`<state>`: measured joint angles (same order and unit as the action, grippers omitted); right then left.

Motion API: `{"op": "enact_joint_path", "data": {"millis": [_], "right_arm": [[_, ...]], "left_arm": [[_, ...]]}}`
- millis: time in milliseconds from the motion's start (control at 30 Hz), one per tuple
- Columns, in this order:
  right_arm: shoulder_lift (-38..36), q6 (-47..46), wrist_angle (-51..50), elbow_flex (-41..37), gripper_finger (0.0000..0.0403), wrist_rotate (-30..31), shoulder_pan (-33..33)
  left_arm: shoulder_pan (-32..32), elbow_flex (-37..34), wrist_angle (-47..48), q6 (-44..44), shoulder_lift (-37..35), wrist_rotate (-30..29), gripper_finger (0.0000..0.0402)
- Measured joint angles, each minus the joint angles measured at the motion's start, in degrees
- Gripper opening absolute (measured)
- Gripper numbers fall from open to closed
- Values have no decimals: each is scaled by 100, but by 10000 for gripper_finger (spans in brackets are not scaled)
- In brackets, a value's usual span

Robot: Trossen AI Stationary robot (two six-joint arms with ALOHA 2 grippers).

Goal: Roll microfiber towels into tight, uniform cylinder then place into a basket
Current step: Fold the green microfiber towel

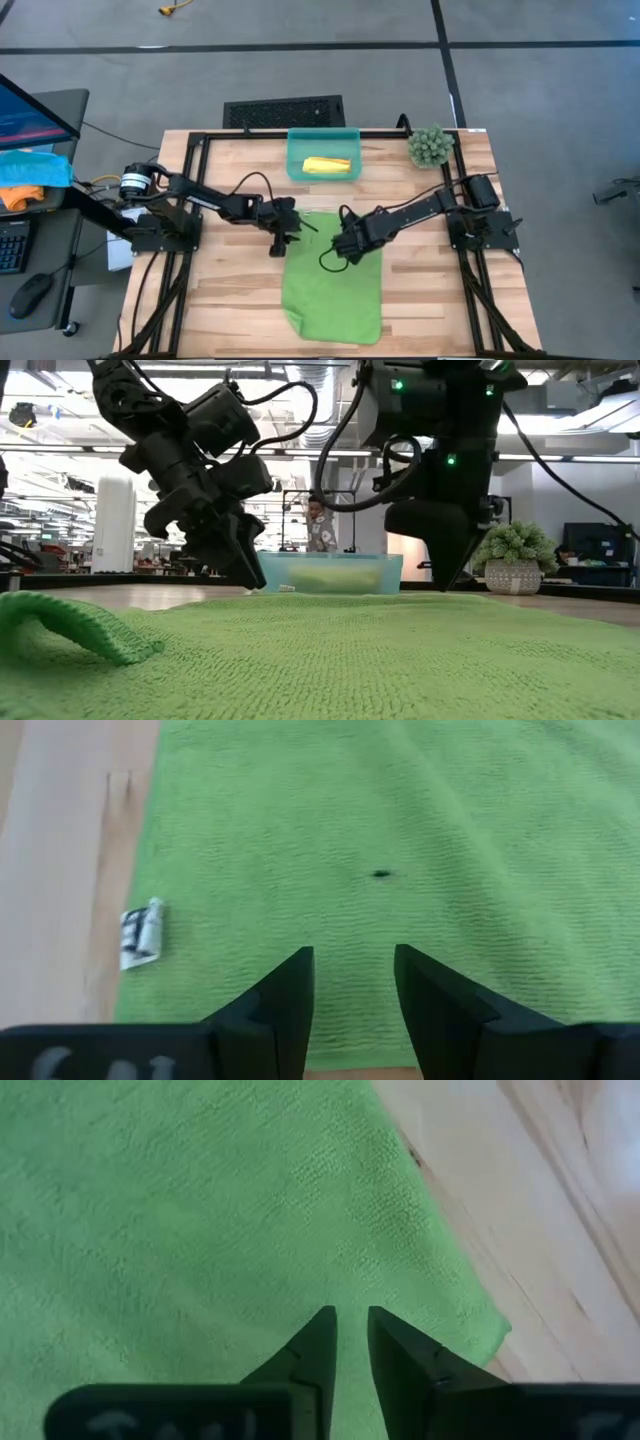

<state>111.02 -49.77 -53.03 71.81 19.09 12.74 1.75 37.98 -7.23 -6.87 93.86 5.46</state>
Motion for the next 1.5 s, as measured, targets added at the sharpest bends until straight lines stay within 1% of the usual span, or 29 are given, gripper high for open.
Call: {"op": "enact_joint_path", "data": {"millis": [100, 233, 333, 367, 567, 733, 933, 1033, 1167, 1333, 1467, 1500], "right_arm": [[0, -147, 0, 0, 75, -6, -59], [0, -175, 8, 0, 67, -46, -88], [0, -178, 61, 0, 64, -261, -84], [0, -180, 98, 0, 63, -329, -76], [0, -184, 129, 0, 63, -471, 0], [0, -184, 129, 0, 63, -466, -3], [0, -138, 141, 0, 63, -415, -14], [0, -131, 145, 0, 63, -415, -14], [0, -127, 146, 0, 63, -404, -14], [0, -122, 146, 0, 63, -404, -14], [0, -79, 144, 0, 63, -404, -14], [0, -79, 143, 0, 63, -404, -14]], "left_arm": [[123, 0, 14, 10, 0, 183, 106], [104, 0, -7, 11, 0, 310, 58], [-2, 0, -34, -46, 0, 314, 15], [-40, 0, -54, -44, 0, 314, 8], [-174, 0, -287, 55, -2, 289, 2], [-172, 0, -345, 247, -2, -30, 1], [-173, 0, -383, 413, -2, -49, 0], [-173, 2, -679, 463, -2, -49, 0], [-171, 386, -651, 387, -2, -77, 0], [-191, 1003, -220, 195, -2, -55, 0], [-338, 1044, 128, 195, 16, -41, 0], [-386, 1029, 115, 222, 145, -102, 0]]}}
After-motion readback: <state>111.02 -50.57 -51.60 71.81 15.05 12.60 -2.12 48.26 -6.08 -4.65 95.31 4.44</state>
